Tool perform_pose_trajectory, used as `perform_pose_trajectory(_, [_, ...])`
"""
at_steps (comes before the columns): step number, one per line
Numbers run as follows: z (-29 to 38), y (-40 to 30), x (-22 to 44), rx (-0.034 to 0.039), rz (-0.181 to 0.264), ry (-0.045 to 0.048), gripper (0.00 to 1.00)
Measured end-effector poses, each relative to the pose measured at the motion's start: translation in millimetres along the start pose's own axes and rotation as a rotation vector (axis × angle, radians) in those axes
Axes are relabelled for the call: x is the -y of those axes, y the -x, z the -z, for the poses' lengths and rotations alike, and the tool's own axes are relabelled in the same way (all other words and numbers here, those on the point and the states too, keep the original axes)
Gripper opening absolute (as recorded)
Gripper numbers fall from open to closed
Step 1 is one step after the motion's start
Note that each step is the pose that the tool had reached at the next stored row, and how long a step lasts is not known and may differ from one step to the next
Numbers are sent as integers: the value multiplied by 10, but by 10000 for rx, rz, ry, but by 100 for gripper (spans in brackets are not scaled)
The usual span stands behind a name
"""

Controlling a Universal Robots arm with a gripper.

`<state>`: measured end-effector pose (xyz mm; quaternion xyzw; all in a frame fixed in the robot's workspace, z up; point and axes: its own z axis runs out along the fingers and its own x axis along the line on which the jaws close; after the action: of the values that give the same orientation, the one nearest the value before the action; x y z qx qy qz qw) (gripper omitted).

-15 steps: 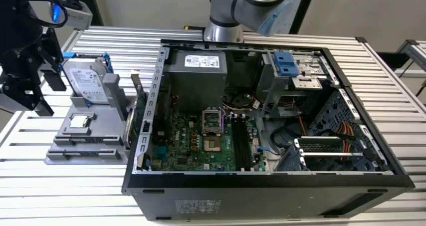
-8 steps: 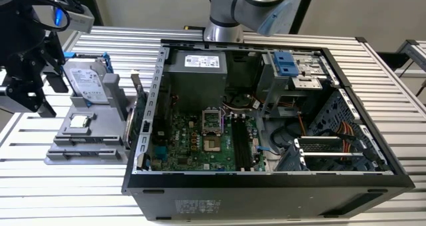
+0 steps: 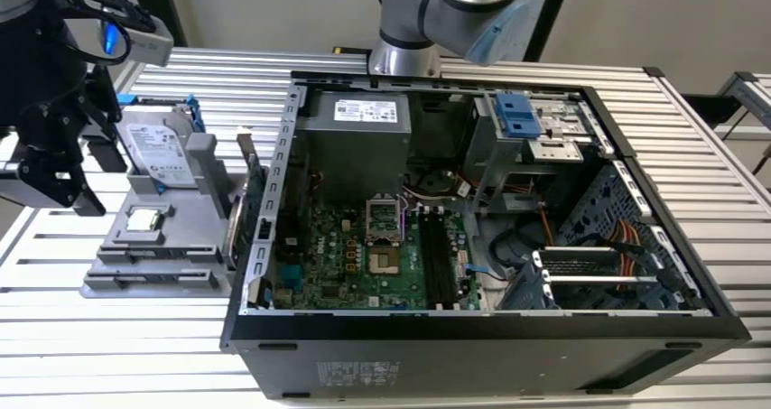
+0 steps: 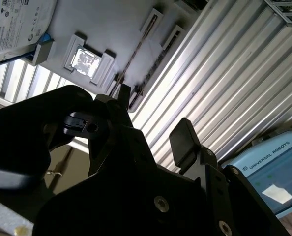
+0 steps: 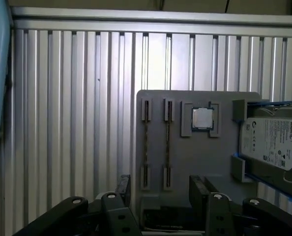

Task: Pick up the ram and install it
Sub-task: 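Pick up the ram and move it above insertion slot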

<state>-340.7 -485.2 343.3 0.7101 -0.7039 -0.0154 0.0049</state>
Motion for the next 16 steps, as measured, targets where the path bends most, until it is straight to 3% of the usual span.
perform_pose_trajectory(16, [-101, -1, 3, 0, 0, -1, 100])
